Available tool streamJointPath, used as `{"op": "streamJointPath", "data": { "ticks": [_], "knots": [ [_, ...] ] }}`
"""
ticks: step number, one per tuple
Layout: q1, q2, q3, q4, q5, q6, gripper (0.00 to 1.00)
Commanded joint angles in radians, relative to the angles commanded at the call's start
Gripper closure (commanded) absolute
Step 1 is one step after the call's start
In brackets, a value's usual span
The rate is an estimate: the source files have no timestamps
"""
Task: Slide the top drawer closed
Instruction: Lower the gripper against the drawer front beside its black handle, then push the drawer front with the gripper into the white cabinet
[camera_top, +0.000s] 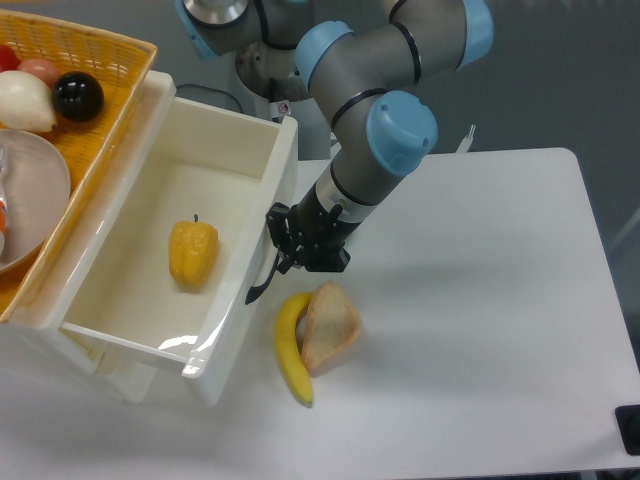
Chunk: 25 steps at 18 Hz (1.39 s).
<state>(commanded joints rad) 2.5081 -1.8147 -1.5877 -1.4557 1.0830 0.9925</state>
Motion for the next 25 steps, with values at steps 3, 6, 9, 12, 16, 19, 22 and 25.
{"op": "streamJointPath", "data": {
  "ticks": [3, 6, 9, 12, 16, 19, 22, 25],
  "knots": [
    [-0.011, 0.003, 0.0, -0.005, -0.002, 0.0, 1.0],
    [-0.012, 0.006, -0.002, -0.014, -0.003, 0.0, 1.0],
    [-0.017, 0.008, -0.005, -0.017, -0.008, 0.0, 1.0],
    [-0.031, 0.012, -0.009, -0.018, -0.009, -0.002, 1.0],
    [-0.044, 0.018, -0.014, -0.017, -0.024, -0.017, 1.0],
    [-0.049, 0.021, -0.014, -0.017, -0.04, -0.018, 1.0],
    [-0.057, 0.025, -0.014, -0.017, -0.045, -0.026, 1.0],
    [-0.066, 0.026, -0.017, -0.017, -0.045, -0.032, 1.0]
  ]
}}
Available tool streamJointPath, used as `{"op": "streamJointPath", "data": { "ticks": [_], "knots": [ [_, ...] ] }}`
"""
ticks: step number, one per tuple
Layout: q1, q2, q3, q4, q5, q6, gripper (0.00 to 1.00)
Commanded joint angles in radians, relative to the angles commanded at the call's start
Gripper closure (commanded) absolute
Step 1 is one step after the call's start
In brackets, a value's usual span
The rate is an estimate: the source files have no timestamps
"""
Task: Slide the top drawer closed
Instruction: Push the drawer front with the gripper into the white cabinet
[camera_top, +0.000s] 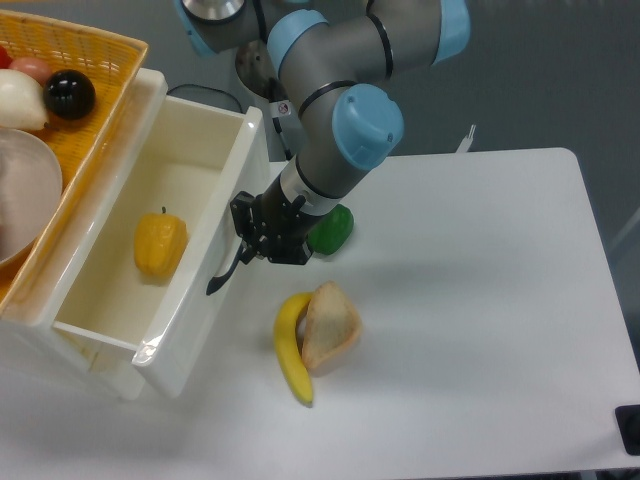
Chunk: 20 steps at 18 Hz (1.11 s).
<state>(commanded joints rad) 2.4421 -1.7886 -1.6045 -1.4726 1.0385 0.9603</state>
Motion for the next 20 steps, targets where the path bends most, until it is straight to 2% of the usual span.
{"op": "streamJointPath", "data": {
  "ticks": [15, 20],
  "knots": [
    [-0.041, 0.015, -0.017, 0.0, -0.002, -0.031, 1.0],
    [-0.061, 0.047, -0.051, 0.0, -0.002, -0.031, 1.0]
  ]
}}
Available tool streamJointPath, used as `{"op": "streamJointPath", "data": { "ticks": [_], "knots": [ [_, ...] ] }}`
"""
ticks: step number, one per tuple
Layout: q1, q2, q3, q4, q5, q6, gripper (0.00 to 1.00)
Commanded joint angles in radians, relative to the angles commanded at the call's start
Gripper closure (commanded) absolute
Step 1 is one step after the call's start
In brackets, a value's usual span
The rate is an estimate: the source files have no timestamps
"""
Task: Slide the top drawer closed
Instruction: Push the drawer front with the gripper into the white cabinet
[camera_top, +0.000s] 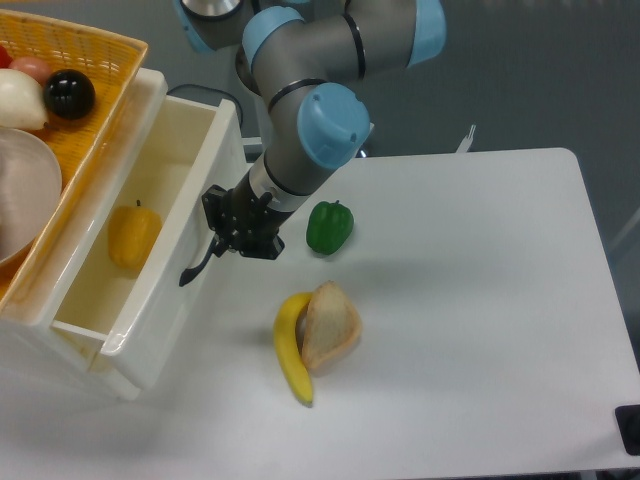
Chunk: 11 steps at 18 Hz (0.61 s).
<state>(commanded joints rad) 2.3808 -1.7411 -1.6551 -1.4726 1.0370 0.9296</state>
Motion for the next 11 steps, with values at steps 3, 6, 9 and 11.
{"op": "streamJointPath", "data": {
  "ticks": [3, 6, 9, 11],
  "knots": [
    [-0.023, 0.002, -0.002, 0.0, -0.005, -0.015, 1.0],
    [-0.041, 0.002, -0.002, 0.002, -0.005, -0.026, 1.0],
    [-0.058, 0.002, -0.002, 0.002, -0.006, -0.034, 1.0],
    [-0.067, 0.002, -0.002, 0.005, -0.006, -0.051, 1.0]
  ]
}}
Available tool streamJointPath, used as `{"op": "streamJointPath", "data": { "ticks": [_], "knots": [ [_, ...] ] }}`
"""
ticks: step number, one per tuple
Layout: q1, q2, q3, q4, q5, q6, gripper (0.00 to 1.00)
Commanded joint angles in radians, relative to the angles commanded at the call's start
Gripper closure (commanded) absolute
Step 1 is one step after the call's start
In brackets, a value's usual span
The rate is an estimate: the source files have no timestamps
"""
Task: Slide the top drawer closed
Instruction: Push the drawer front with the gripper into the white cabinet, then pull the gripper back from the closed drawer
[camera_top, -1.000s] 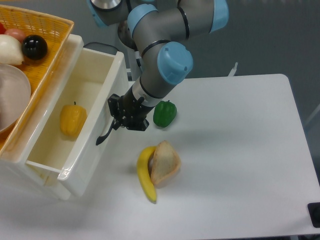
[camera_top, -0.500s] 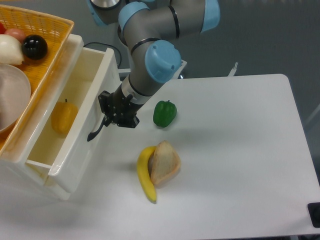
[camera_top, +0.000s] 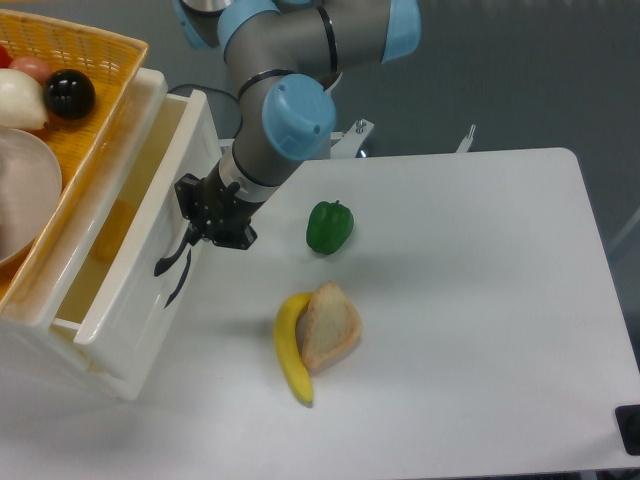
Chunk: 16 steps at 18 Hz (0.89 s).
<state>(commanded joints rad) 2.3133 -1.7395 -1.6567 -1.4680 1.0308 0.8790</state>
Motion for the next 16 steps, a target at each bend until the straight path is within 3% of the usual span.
{"op": "streamJointPath", "data": {
  "ticks": [16],
  "knots": [
    [-0.038, 0.002, 0.0, -0.002, 0.0, -0.022, 1.0]
  ]
}}
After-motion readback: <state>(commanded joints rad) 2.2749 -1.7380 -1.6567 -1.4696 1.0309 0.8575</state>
